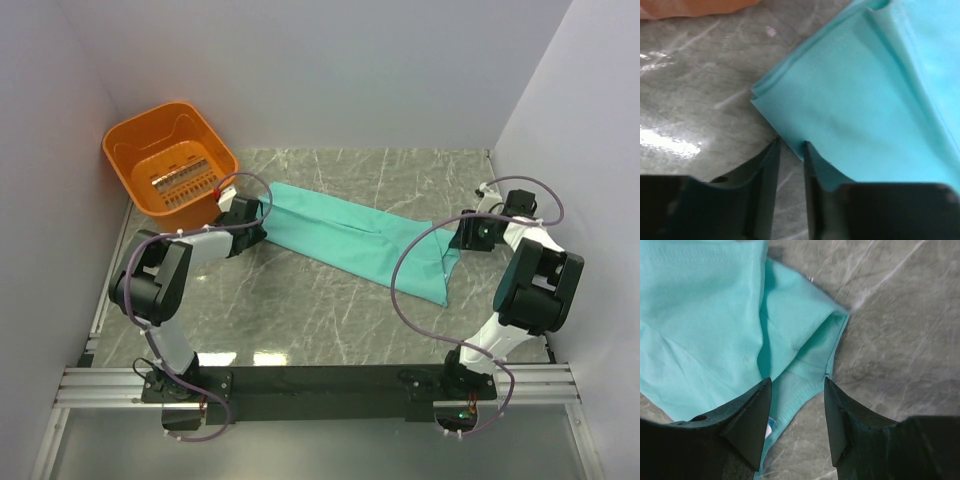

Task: Fold and stack the t-shirts
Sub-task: Fold the tshirt

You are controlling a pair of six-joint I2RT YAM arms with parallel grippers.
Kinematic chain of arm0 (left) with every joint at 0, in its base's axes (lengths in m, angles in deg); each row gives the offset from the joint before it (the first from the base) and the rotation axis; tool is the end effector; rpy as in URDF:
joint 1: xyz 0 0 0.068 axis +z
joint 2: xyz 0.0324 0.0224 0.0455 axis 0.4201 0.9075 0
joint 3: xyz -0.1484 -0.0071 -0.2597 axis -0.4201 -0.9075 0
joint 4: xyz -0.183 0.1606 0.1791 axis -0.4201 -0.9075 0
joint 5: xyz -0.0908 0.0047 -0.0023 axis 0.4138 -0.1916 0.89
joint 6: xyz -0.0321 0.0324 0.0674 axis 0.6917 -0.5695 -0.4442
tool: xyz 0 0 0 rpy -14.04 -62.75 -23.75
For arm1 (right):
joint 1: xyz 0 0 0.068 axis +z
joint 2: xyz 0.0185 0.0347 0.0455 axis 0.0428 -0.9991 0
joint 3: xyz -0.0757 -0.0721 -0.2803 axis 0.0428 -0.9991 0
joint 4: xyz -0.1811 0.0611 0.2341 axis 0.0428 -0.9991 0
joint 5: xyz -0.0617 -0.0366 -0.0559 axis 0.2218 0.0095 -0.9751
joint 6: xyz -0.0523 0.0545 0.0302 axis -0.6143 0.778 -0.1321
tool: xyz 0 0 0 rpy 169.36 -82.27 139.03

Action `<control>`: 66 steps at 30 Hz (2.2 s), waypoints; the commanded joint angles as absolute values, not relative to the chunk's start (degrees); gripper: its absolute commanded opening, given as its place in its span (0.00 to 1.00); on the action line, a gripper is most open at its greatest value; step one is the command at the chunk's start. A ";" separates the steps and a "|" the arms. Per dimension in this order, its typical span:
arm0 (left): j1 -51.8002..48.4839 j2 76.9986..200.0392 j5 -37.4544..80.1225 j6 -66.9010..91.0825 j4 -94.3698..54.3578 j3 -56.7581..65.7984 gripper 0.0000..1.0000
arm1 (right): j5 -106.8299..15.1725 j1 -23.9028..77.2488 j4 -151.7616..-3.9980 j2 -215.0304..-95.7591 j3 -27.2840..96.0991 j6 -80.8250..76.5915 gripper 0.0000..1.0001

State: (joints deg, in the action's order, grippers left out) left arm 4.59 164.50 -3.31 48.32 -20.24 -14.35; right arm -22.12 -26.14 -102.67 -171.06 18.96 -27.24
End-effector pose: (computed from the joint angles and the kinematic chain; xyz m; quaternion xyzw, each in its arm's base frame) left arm 0.3941 -0.1241 0.1222 -0.2703 0.8793 -0.0970 0.3798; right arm 0.3668 -0.1209 0.1607 -0.0216 0.9361 0.1611 0.3118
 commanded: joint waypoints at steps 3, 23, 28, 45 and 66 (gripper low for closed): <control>5.15 163.93 -5.04 49.12 -20.80 -14.73 0.18 | -22.27 -26.54 -102.86 -167.04 15.91 -32.12 0.53; -3.71 138.18 1.20 55.87 -20.79 -38.37 0.01 | -19.64 -27.15 -103.82 -166.07 18.54 -31.35 0.54; -10.13 134.14 2.96 61.24 -20.96 -43.56 0.08 | -15.77 -26.01 -106.19 -168.27 22.92 -30.73 0.54; -8.57 102.57 -8.73 47.36 -37.59 -40.58 0.88 | -19.54 -18.98 -106.46 -183.55 40.41 -25.63 0.55; -1.35 111.28 -1.96 45.60 -29.32 -41.81 0.85 | -24.03 -17.04 -110.94 -196.13 54.13 -19.22 0.39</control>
